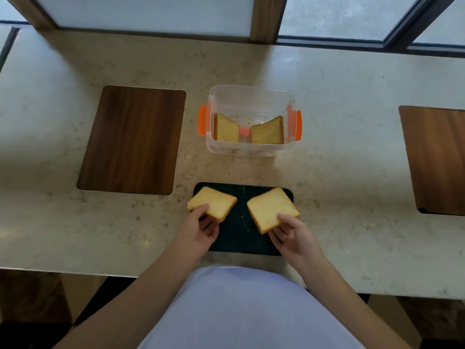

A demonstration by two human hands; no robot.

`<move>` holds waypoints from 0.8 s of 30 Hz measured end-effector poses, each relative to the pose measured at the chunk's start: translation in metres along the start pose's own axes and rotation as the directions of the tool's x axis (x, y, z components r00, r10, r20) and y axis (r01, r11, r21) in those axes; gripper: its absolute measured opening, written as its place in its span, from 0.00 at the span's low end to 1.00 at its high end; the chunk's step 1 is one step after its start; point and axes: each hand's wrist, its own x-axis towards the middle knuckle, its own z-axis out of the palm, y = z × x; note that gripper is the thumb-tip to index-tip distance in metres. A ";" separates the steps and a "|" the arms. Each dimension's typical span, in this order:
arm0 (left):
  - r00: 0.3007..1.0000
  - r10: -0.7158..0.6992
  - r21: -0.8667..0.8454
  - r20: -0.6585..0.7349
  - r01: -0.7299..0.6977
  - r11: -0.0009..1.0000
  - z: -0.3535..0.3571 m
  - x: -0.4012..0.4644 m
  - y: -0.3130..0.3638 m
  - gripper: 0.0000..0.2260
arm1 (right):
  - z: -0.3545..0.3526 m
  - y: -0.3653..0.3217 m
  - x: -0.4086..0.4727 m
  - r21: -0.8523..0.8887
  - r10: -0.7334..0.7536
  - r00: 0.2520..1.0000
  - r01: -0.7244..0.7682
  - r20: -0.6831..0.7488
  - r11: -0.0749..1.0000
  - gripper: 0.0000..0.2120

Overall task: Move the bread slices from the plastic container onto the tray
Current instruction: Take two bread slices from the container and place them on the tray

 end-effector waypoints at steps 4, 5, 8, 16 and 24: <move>0.998 0.056 0.068 0.006 -0.056 0.996 -0.002 0.000 -0.007 0.11 | -0.001 0.005 0.000 -0.006 -0.004 1.000 0.004 0.013 1.000 0.18; 0.997 0.080 0.088 0.021 -0.081 0.993 -0.003 0.000 -0.007 0.11 | -0.002 0.006 0.000 -0.007 -0.004 1.000 0.004 0.016 1.000 0.18; 0.987 0.135 0.152 0.082 -0.146 0.978 -0.007 0.000 -0.006 0.12 | -0.002 0.008 0.001 -0.001 -0.014 0.999 0.015 0.030 1.000 0.17; 0.972 0.199 0.252 0.121 -0.224 0.941 -0.013 -0.001 -0.011 0.14 | -0.002 0.014 0.003 0.055 -0.053 0.998 0.052 0.016 0.997 0.14; 0.967 0.213 0.308 0.140 -0.247 0.919 -0.018 0.000 -0.010 0.15 | 0.008 0.015 0.011 0.356 0.009 0.991 0.039 -0.132 0.934 0.11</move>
